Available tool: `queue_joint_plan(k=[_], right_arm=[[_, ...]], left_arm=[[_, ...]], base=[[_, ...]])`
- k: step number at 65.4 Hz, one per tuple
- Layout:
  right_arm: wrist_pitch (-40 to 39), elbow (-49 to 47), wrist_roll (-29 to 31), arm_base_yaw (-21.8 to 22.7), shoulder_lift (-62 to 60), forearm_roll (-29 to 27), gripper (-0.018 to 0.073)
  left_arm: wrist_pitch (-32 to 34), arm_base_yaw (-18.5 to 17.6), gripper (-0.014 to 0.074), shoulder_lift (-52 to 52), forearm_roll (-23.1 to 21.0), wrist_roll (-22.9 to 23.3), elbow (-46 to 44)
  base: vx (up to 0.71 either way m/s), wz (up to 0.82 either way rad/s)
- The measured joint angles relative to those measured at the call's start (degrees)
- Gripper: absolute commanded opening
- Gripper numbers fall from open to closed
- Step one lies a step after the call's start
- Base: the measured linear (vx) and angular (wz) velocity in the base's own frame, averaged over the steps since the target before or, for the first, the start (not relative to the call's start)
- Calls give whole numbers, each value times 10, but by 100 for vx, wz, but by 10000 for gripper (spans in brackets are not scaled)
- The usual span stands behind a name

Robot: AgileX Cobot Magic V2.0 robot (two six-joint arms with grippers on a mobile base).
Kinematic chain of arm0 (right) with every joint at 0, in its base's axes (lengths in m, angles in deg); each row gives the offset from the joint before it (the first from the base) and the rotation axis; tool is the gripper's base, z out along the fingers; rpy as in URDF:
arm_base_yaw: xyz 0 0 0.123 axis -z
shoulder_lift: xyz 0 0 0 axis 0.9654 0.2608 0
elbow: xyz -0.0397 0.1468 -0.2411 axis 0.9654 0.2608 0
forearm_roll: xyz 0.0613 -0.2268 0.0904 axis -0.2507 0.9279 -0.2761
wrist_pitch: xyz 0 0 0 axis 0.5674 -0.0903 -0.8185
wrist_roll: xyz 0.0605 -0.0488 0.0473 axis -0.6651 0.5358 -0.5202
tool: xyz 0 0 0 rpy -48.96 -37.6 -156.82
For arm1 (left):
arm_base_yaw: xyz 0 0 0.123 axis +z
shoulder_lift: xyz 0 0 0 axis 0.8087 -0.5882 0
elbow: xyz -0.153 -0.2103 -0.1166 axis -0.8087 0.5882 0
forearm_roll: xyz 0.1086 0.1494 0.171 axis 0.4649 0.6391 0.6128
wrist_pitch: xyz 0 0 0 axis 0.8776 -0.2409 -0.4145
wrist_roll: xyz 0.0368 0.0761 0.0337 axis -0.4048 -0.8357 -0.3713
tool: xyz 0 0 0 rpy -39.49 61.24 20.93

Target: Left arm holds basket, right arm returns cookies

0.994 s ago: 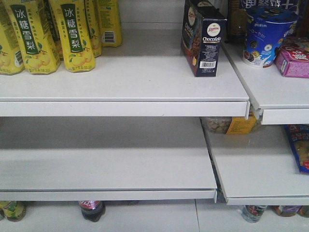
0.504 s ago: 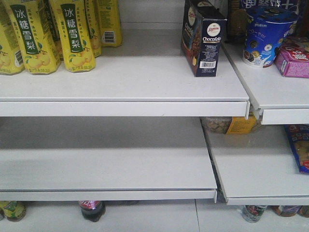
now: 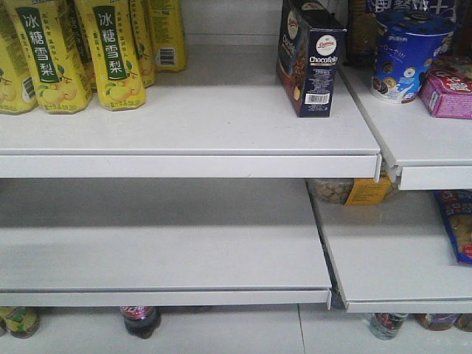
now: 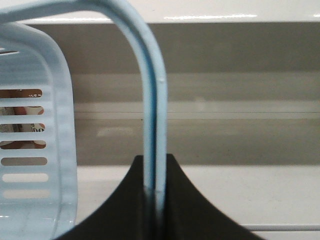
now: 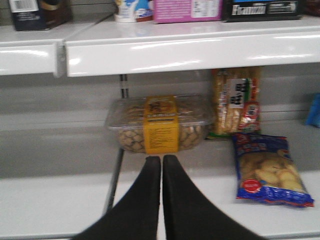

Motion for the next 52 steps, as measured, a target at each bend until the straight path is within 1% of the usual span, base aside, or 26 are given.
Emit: queue_joint_plan(k=[6, 9, 20, 27, 33, 42, 52], right_arm=[[-8, 6, 2, 34, 0, 0, -8], [-24, 19, 4, 40, 0, 0, -8], [-142, 107, 9, 43, -16, -9, -8], [-188, 129, 11, 43, -20, -16, -8], [-200, 129, 24, 43, -21, -24, -8], [-203, 129, 69, 43, -21, -42, -8], [-205, 129, 85, 43, -21, -49, -8]], left_arm=[[0, 0, -6, 0, 0, 0, 0], [0, 0, -6, 0, 0, 0, 0], [0, 0, -6, 0, 0, 0, 0], [0, 0, -6, 0, 0, 0, 0], [0, 0, -6, 0, 0, 0, 0], [0, 0, -6, 0, 0, 0, 0], [0, 0, -6, 0, 0, 0, 0]], base=[[0, 0], [0, 0], [0, 0], [0, 0], [0, 0], [0, 0], [0, 0]])
